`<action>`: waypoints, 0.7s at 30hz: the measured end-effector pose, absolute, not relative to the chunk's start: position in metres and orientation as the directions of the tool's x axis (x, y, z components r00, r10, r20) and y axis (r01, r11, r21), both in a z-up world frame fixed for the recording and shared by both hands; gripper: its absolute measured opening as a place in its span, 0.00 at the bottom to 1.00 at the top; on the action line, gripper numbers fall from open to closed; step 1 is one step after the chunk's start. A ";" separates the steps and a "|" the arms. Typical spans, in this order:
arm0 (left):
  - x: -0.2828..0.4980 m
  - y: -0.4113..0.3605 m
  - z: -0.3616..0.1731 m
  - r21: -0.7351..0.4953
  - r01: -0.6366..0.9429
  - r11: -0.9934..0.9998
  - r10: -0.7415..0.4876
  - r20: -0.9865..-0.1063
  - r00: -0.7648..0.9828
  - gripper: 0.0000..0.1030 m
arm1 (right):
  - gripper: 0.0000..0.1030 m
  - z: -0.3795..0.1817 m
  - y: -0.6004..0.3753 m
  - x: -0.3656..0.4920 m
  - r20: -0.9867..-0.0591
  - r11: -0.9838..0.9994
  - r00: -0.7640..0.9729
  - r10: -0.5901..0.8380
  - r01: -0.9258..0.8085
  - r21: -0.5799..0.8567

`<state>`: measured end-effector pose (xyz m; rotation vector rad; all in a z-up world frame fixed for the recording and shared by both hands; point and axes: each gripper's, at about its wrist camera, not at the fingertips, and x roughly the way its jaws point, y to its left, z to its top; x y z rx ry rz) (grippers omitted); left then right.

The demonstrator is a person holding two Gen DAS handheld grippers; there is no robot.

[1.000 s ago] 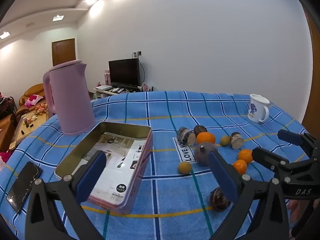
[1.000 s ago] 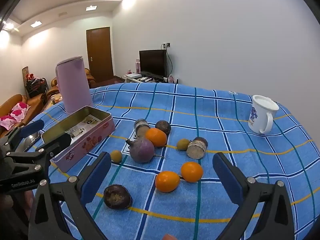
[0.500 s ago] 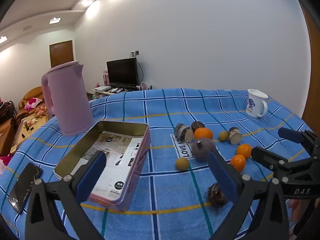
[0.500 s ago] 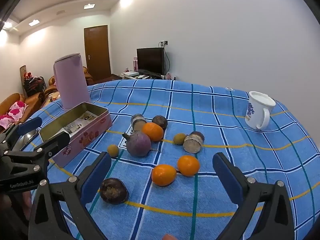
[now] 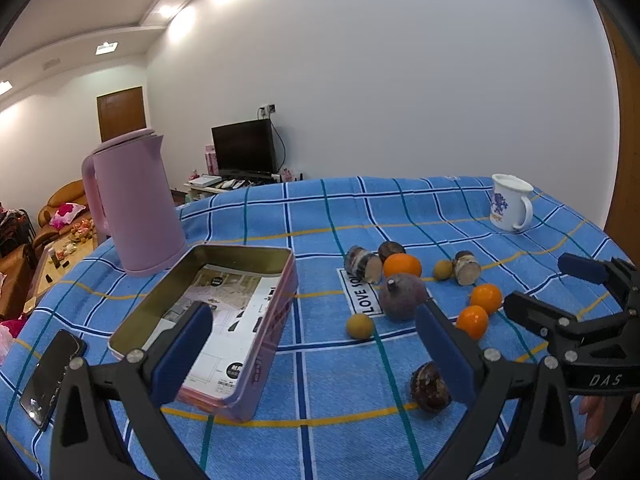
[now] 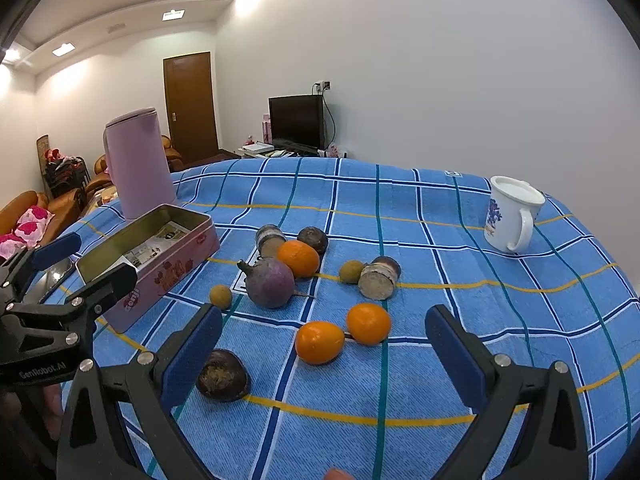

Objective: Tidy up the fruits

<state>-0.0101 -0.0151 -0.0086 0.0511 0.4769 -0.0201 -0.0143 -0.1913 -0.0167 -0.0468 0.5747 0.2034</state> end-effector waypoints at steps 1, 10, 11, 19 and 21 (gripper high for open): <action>-0.010 -0.016 -0.009 0.046 0.031 0.998 -0.007 -0.459 0.888 1.00 | 0.99 -0.017 -0.191 -0.014 -0.545 0.979 0.819 0.178 -0.205 0.013; -0.009 -0.017 -0.009 0.049 0.037 0.998 -0.011 -0.459 0.889 1.00 | 0.99 -0.020 -0.192 -0.015 -0.550 0.979 0.816 0.178 -0.203 0.015; -0.008 -0.016 -0.009 0.048 0.037 0.998 -0.011 -0.459 0.888 1.00 | 0.99 -0.020 -0.192 -0.014 -0.551 0.979 0.815 0.179 -0.205 0.015; -0.008 -0.017 -0.009 0.049 0.036 0.998 -0.010 -0.459 0.888 1.00 | 0.99 -0.020 -0.190 -0.016 -0.548 0.978 0.817 0.179 -0.207 0.011; -0.008 -0.017 -0.009 0.050 0.036 0.998 -0.010 -0.458 0.889 1.00 | 0.99 -0.021 -0.190 -0.016 -0.549 0.978 0.817 0.179 -0.208 0.010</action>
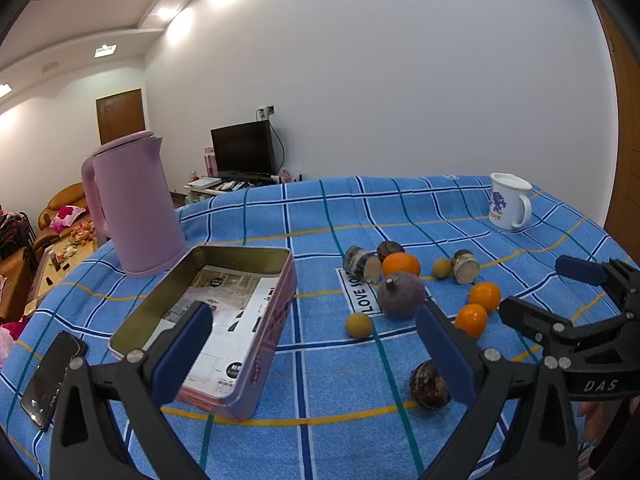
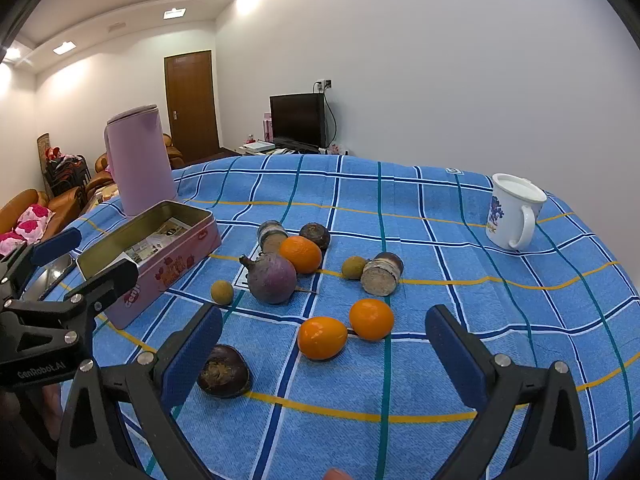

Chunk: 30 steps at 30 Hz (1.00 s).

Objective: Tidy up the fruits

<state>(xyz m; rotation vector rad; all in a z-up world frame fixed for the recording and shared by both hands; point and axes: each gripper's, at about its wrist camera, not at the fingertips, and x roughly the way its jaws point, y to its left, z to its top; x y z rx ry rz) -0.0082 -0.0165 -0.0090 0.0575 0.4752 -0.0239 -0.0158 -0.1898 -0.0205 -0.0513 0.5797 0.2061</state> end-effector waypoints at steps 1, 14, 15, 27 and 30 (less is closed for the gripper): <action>-0.008 -0.017 -0.009 0.050 0.036 0.998 -0.009 -0.458 0.889 1.00 | 0.99 -0.021 -0.190 -0.016 -0.550 0.978 0.816 0.178 -0.207 0.010; -0.008 -0.017 -0.009 0.050 0.035 0.998 -0.008 -0.458 0.889 1.00 | 0.99 -0.024 -0.188 -0.017 -0.552 0.977 0.814 0.182 -0.212 0.010; -0.008 -0.017 -0.009 0.051 0.036 0.998 -0.009 -0.457 0.889 1.00 | 0.99 -0.025 -0.188 -0.017 -0.552 0.977 0.814 0.183 -0.212 0.010; -0.008 -0.017 -0.009 0.051 0.036 0.998 -0.009 -0.457 0.889 1.00 | 0.99 -0.025 -0.187 -0.017 -0.554 0.978 0.812 0.182 -0.210 0.012; -0.008 -0.017 -0.009 0.051 0.035 0.998 -0.008 -0.457 0.889 1.00 | 0.99 -0.027 -0.187 -0.018 -0.555 0.978 0.812 0.182 -0.210 0.013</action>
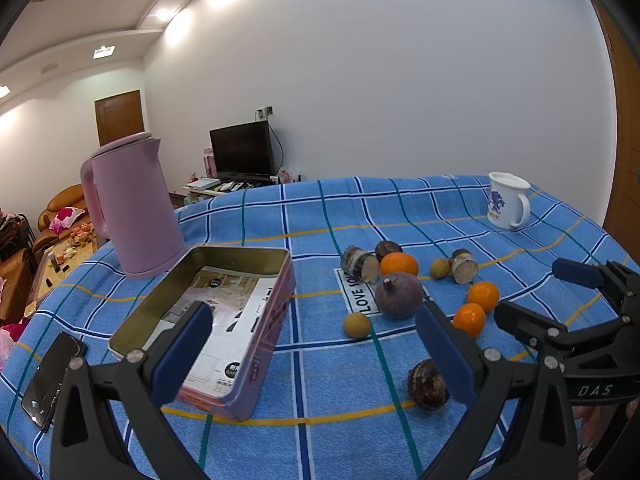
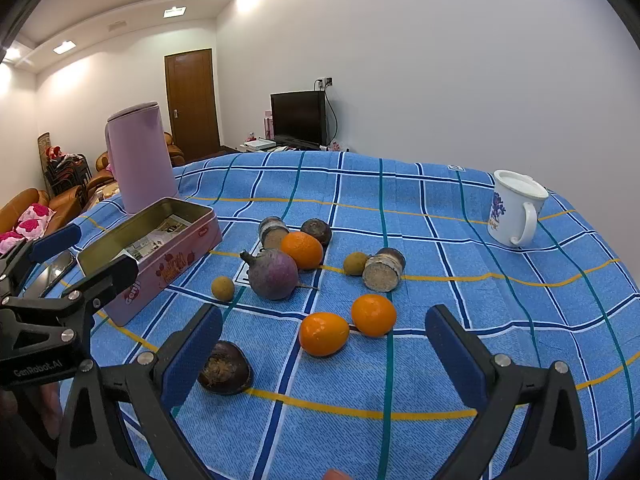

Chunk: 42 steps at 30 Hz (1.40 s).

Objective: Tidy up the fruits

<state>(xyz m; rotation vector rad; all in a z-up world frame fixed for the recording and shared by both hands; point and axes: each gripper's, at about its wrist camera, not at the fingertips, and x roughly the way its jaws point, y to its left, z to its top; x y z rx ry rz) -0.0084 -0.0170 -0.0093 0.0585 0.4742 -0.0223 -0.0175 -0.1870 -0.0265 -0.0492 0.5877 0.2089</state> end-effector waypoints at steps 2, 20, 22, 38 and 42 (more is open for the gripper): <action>-0.009 -0.017 -0.009 0.050 0.036 0.998 -0.009 -0.457 0.889 1.00 | 0.99 -0.025 -0.188 -0.017 -0.555 0.978 0.812 0.182 -0.209 0.014; -0.004 -0.044 -0.033 0.030 0.127 0.991 -0.093 -0.522 0.848 1.00 | 0.99 -0.040 -0.225 -0.009 -0.570 0.993 0.815 0.108 -0.111 0.031; -0.002 -0.054 -0.040 0.028 0.165 0.986 -0.124 -0.546 0.829 0.98 | 0.99 -0.044 -0.232 -0.007 -0.575 0.995 0.812 0.099 -0.093 0.039; 0.012 -0.090 -0.075 -0.009 0.331 0.944 -0.248 -0.683 0.687 0.41 | 0.74 -0.056 -0.220 0.002 -0.606 0.985 0.777 0.167 -0.164 0.060; 0.010 -0.083 -0.072 -0.023 0.329 0.944 -0.259 -0.669 0.697 0.34 | 0.65 -0.058 -0.202 0.007 -0.626 0.977 0.757 0.187 -0.208 0.041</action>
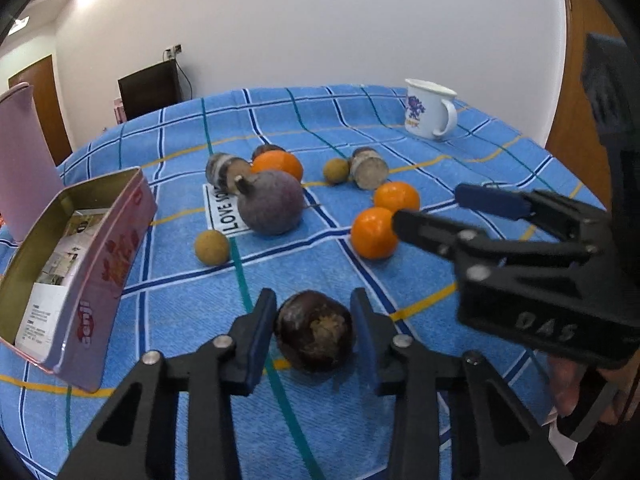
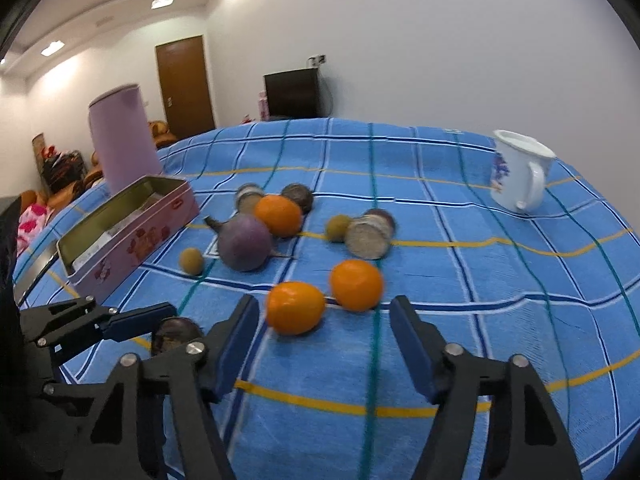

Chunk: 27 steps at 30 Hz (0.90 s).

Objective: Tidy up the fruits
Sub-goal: 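Grasp the dark brown round fruit with the left gripper while the right gripper approaches a tangerine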

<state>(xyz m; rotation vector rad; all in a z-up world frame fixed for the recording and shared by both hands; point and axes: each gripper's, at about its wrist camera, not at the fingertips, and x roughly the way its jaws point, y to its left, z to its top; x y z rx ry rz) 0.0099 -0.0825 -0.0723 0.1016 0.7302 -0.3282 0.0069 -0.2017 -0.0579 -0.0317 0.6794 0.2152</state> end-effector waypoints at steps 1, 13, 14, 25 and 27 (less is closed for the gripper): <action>0.010 -0.079 -0.070 -0.022 0.322 0.947 -0.255 -0.662 0.705 0.31 | 0.64 -0.059 -0.199 0.009 -0.632 0.976 0.752 0.190 -0.215 0.038; 0.023 -0.057 -0.071 -0.032 0.275 0.961 -0.226 -0.666 0.711 0.35 | 0.55 -0.081 -0.177 0.034 -0.722 0.968 0.664 0.193 -0.251 0.028; 0.024 -0.058 -0.071 -0.022 0.272 0.962 -0.217 -0.666 0.713 0.46 | 0.55 -0.082 -0.177 0.035 -0.727 0.966 0.656 0.200 -0.258 0.033; 0.035 -0.062 -0.082 -0.053 0.300 0.952 -0.241 -0.736 0.633 0.42 | 0.40 -0.087 -0.179 0.043 -0.754 0.964 0.618 0.222 -0.258 0.073; 0.034 -0.061 -0.081 -0.052 0.299 0.953 -0.241 -0.727 0.643 0.42 | 0.40 -0.087 -0.179 0.042 -0.752 0.961 0.615 0.236 -0.265 0.085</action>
